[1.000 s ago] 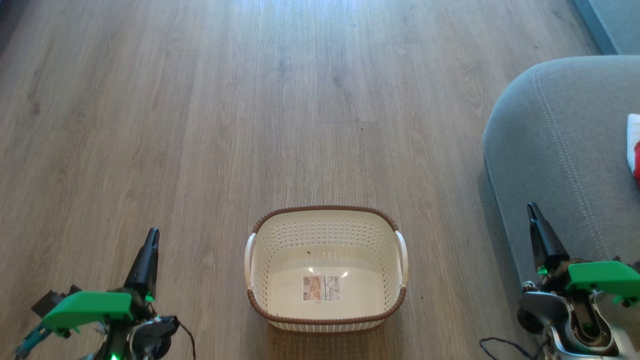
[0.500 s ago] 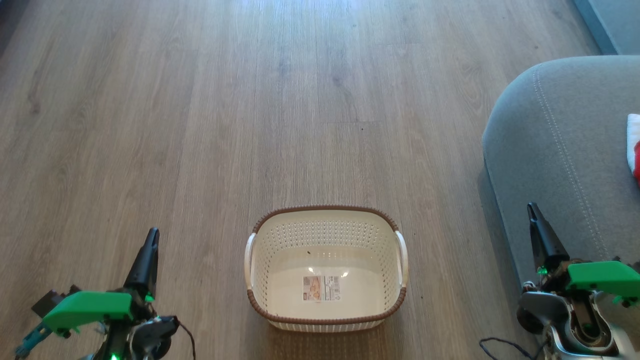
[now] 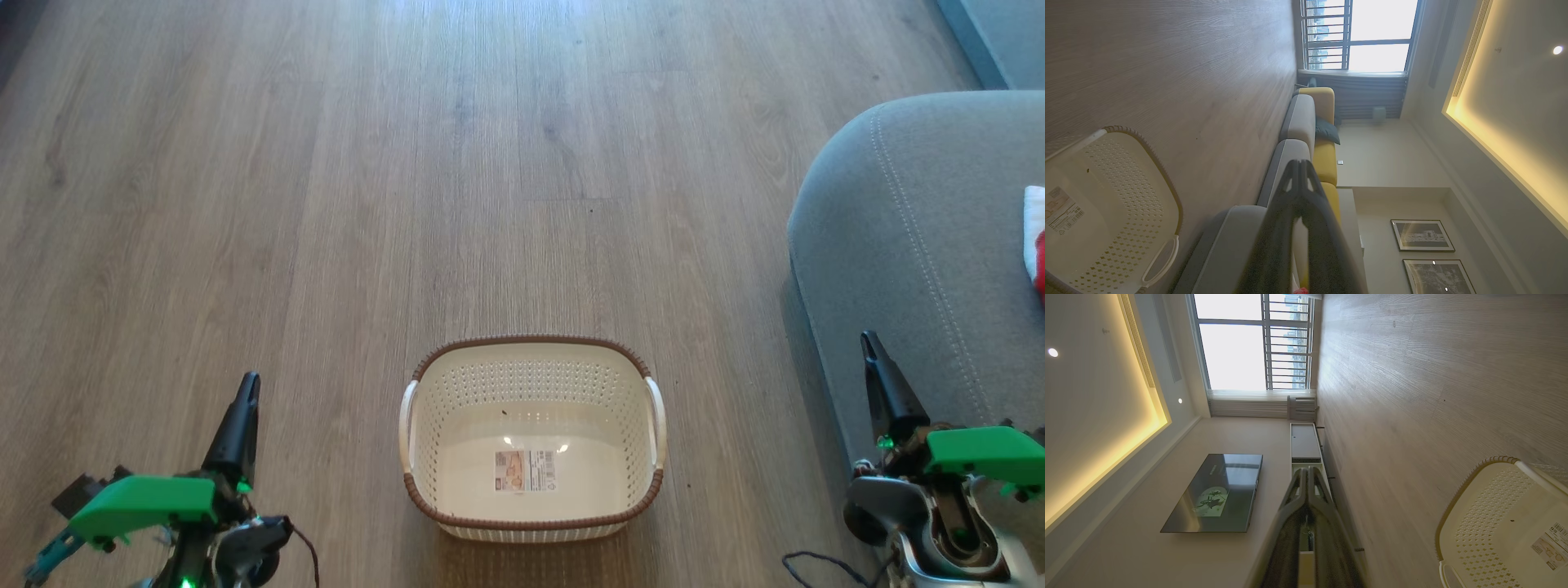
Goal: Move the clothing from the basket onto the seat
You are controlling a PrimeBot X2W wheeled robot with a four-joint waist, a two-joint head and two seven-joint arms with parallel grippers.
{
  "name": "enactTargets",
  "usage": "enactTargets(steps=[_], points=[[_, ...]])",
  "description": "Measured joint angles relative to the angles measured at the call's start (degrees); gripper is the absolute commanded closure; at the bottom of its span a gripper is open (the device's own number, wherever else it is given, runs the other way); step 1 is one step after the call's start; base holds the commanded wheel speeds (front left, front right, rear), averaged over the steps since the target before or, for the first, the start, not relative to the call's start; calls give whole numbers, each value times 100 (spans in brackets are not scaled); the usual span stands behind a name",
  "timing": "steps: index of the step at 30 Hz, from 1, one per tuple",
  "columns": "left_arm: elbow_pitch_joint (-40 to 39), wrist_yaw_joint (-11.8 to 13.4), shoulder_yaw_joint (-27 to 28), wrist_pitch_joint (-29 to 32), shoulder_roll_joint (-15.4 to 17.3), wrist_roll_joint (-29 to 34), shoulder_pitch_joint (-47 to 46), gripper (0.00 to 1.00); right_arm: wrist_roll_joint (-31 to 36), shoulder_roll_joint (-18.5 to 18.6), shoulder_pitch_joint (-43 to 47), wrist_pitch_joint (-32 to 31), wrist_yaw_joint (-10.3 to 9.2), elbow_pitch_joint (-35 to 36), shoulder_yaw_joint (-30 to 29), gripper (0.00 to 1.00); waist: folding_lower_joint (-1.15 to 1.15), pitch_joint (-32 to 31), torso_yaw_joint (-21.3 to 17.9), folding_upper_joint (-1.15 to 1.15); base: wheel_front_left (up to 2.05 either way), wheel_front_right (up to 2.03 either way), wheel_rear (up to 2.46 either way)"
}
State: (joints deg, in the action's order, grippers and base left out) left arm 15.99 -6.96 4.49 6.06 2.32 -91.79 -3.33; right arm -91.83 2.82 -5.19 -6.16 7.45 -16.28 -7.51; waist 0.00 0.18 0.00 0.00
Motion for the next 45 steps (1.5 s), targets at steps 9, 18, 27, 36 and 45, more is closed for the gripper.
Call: enactTargets(steps=[9,18,27,36,45], points=[[0,0,1,0,0,0,0,100,0,-1,0,0,0,0,0,100,0,0,0,0,0,0,0],[0,0,1,0,0,0,0,100,0,-1,0,0,0,0,0,100,0,0,0,0,0,0,0],[-1,0,1,0,0,0,0,100,0,-2,1,0,0,0,0,100,0,0,0,0,0,0,0],[-1,0,2,0,0,0,0,100,0,-2,1,0,0,0,0,100,0,0,0,0,0,0,0],[-1,0,2,0,0,0,0,100,0,-3,1,0,0,0,0,100,0,0,0,0,0,0,0]])
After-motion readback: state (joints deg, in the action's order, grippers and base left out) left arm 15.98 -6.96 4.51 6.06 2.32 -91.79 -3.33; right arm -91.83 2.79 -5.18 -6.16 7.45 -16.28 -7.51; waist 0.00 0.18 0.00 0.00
